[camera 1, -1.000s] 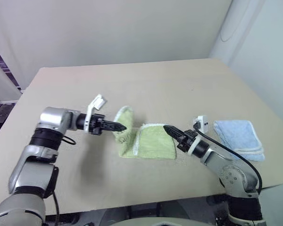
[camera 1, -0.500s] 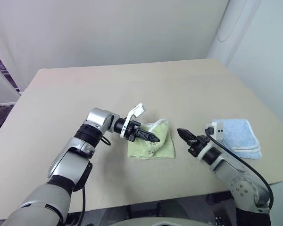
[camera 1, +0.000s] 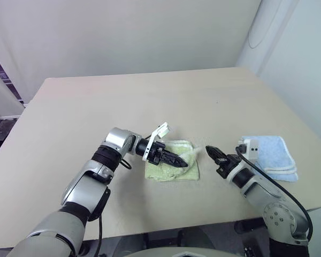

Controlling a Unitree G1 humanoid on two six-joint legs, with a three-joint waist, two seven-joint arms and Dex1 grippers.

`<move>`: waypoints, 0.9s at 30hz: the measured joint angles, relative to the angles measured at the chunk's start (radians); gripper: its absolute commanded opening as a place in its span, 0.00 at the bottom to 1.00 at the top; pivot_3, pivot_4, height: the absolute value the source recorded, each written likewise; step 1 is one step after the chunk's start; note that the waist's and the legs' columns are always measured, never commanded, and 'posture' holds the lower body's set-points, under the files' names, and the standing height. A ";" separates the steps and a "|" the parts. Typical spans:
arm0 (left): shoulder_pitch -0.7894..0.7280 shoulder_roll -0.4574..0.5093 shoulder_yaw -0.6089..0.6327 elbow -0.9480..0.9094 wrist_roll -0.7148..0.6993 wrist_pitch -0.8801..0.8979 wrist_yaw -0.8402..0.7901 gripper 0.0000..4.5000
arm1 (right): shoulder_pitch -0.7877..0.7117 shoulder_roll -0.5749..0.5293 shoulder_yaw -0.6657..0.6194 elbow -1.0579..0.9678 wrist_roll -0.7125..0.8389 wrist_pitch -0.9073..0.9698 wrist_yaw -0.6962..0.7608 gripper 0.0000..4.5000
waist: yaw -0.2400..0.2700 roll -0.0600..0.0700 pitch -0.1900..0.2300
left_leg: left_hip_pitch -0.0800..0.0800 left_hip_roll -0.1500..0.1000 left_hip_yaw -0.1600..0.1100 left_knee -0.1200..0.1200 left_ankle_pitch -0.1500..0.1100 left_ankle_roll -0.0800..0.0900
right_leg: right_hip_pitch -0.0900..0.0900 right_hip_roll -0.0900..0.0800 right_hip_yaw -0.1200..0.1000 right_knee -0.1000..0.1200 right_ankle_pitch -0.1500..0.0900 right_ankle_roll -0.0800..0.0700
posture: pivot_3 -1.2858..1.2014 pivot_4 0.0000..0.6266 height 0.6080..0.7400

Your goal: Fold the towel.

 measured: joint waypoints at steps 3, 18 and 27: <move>0.000 0.014 0.034 -0.033 -0.039 0.019 -0.017 0.96 | -0.011 0.000 -0.003 0.009 0.004 -0.007 0.003 0.00 | 0.000 0.000 0.000 | 0.000 0.000 0.000 0.000 0.000 0.000 | 0.000 0.000 0.000 0.000 0.000 0.000 | 0.52 0.00 1.00; 0.064 0.125 0.142 -0.173 -0.013 -0.344 0.012 0.96 | -0.142 -0.118 0.040 -0.082 0.041 0.051 -0.023 0.00 | 0.003 0.001 0.000 | 0.001 0.000 0.000 0.000 0.000 0.000 | 0.000 -0.002 0.000 0.001 0.000 0.000 | 0.52 0.00 1.00; 0.154 0.122 0.139 -0.161 0.072 -0.645 0.045 0.87 | -0.243 -0.204 0.139 -0.090 0.044 0.108 0.078 0.00 | 0.017 0.000 -0.001 | 0.000 -0.001 0.000 0.001 0.000 0.001 | 0.001 -0.002 0.000 0.000 0.000 0.000 | 0.52 0.00 1.00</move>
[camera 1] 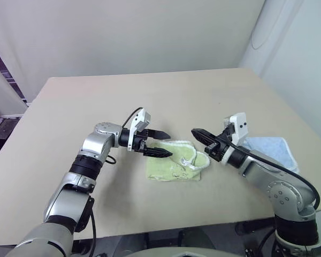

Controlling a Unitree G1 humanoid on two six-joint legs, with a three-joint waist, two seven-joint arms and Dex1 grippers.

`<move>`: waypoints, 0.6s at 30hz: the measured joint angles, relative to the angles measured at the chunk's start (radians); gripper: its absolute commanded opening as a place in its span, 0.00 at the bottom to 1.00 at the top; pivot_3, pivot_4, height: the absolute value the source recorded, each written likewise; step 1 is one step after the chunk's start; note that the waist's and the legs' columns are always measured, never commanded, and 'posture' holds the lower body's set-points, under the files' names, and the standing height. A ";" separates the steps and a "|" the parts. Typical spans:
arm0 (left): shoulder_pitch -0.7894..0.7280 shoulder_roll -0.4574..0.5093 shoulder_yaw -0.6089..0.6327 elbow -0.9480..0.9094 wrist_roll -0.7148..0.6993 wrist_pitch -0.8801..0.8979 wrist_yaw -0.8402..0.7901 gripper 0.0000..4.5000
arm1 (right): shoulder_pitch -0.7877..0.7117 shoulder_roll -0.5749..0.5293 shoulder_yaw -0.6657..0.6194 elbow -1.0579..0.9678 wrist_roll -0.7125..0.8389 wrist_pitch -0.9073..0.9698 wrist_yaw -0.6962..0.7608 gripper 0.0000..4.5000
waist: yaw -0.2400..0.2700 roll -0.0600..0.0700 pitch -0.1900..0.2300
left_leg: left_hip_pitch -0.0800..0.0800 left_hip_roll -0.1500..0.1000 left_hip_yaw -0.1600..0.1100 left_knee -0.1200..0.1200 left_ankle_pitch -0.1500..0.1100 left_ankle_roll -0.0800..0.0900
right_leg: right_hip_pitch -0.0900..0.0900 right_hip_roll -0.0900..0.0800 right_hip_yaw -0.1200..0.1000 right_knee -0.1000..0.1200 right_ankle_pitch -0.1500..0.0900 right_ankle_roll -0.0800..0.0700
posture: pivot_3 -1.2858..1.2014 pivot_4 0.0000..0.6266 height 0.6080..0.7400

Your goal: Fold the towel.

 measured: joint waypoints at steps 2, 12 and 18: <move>0.011 -0.015 0.000 0.013 0.003 -0.022 0.008 0.75 | 0.000 0.005 0.018 0.035 -0.017 -0.013 0.023 0.00 | 0.003 0.000 0.000 | 0.000 0.000 0.000 0.000 0.000 0.000 | 0.000 0.000 0.000 0.000 0.001 0.002 | 0.52 0.00 1.00; 0.083 -0.091 -0.011 0.107 0.069 -0.169 0.046 0.00 | 0.007 0.069 0.093 0.240 -0.079 -0.088 0.132 0.00 | 0.005 0.000 0.000 | 0.005 0.000 0.001 0.001 0.000 0.001 | 0.006 0.001 -0.001 0.000 0.001 0.002 | 0.52 0.00 1.00; 0.087 -0.149 -0.046 0.317 0.170 -0.351 0.120 0.00 | 0.063 0.125 0.157 0.443 -0.188 -0.191 0.181 0.00 | 0.008 -0.001 -0.001 | 0.013 0.000 0.001 0.000 0.000 0.001 | 0.012 0.001 -0.001 -0.001 0.001 0.002 | 0.52 0.00 1.00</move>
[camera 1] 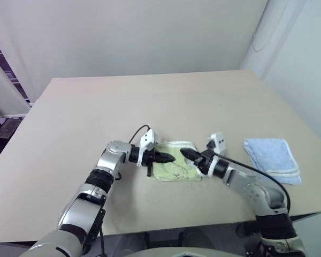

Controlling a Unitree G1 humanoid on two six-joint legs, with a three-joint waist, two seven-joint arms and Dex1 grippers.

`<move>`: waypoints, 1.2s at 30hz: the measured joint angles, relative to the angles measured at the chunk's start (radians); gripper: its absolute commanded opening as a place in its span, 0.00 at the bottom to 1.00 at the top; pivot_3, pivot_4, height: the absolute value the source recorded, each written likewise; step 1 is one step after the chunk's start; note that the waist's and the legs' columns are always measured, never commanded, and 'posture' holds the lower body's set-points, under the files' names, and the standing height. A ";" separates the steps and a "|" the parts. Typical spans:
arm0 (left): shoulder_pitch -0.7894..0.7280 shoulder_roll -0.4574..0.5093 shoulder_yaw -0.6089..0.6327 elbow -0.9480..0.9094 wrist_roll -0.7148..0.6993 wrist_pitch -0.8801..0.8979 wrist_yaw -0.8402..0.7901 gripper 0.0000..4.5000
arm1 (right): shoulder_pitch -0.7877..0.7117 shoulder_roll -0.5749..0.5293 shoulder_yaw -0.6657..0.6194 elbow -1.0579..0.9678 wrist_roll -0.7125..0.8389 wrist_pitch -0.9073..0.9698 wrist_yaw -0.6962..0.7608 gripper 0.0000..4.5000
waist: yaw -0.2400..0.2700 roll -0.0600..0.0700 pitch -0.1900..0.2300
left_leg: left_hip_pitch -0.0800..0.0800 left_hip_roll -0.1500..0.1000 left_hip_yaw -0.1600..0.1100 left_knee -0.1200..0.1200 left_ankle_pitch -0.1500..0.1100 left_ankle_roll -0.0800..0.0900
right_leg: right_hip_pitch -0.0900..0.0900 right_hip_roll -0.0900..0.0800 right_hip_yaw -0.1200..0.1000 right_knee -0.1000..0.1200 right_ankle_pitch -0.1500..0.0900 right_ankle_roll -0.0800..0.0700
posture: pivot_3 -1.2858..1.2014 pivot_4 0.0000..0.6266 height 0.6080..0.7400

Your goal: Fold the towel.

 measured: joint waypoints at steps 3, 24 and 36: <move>-0.011 -0.015 0.001 0.056 0.027 -0.061 0.022 0.00 | -0.001 0.011 0.011 0.044 -0.040 -0.049 0.015 0.00 | -0.001 -0.003 -0.009 | 0.007 0.000 0.000 0.000 0.000 0.000 | 0.007 0.000 0.000 -0.002 -0.002 -0.002 | 0.52 0.00 1.00; -0.030 0.151 0.158 -0.229 -0.204 0.544 -0.097 0.68 | 0.055 -0.085 -0.210 -0.245 0.134 0.120 0.018 0.69 | -0.004 -0.001 -0.008 | -0.008 0.000 -0.003 0.000 0.000 0.001 | -0.005 -0.001 -0.002 -0.004 0.002 0.000 | 0.52 0.00 1.00; -0.029 0.258 0.085 -0.275 -0.209 0.916 -0.083 1.00 | -0.036 -0.100 -0.385 -0.146 0.344 0.391 -0.111 1.00 | -0.012 -0.001 -0.008 | -0.008 0.001 -0.003 -0.001 0.000 0.001 | -0.006 -0.001 -0.001 -0.005 0.002 -0.001 | 0.52 0.00 1.00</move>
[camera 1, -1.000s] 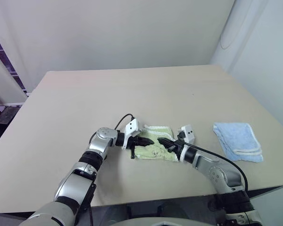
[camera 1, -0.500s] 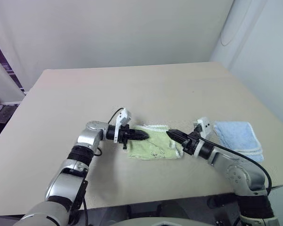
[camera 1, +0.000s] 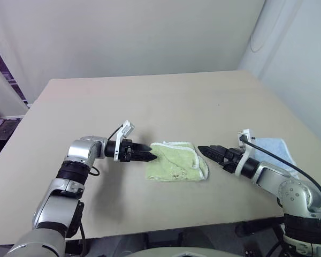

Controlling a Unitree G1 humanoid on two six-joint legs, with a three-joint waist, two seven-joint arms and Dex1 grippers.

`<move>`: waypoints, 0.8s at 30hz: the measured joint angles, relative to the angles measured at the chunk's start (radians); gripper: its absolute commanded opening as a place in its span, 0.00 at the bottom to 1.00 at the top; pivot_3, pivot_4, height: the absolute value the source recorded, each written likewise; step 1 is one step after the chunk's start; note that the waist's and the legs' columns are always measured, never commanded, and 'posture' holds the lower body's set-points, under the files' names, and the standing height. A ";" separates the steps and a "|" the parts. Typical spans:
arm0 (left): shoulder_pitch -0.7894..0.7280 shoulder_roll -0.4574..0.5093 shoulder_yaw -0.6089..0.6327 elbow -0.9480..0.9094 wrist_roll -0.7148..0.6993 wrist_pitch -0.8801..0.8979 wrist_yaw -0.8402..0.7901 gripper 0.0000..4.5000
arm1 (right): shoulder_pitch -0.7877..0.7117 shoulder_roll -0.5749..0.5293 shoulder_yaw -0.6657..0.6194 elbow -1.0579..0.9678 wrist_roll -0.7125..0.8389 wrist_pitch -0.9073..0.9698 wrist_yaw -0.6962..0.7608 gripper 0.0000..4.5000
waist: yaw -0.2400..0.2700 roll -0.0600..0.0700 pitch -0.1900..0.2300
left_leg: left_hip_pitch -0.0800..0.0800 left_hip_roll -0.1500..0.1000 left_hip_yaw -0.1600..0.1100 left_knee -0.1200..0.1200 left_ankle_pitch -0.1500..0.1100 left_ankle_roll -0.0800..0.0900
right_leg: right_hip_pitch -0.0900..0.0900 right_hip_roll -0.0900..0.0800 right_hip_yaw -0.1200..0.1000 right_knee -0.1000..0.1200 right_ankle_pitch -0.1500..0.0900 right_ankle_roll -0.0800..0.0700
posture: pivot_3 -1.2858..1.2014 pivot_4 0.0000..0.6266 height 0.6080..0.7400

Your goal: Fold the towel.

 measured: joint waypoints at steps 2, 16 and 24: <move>-0.020 -0.002 0.003 0.048 -0.014 0.099 0.026 1.00 | -0.009 0.032 -0.010 0.008 0.028 0.016 -0.034 1.00 | -0.005 0.000 0.000 | 0.000 0.000 0.000 0.000 0.000 0.000 | 0.000 0.000 0.000 0.000 0.000 0.000 | 0.52 0.00 1.00; -0.067 0.001 0.012 0.115 -0.104 0.426 0.090 1.00 | 0.044 0.099 -0.017 0.004 0.068 0.013 -0.132 1.00 | -0.014 0.000 0.000 | 0.000 0.000 0.000 -0.001 0.000 0.000 | -0.001 -0.002 0.001 0.000 0.000 0.001 | 0.52 0.00 1.00; -0.064 -0.088 0.005 0.003 -0.154 0.611 0.209 1.00 | 0.049 0.108 -0.018 -0.002 0.070 -0.005 -0.163 1.00 | -0.005 0.001 0.000 | -0.002 -0.003 0.000 -0.001 -0.001 0.001 | -0.001 -0.005 0.001 -0.002 -0.001 0.002 | 0.52 0.00 1.00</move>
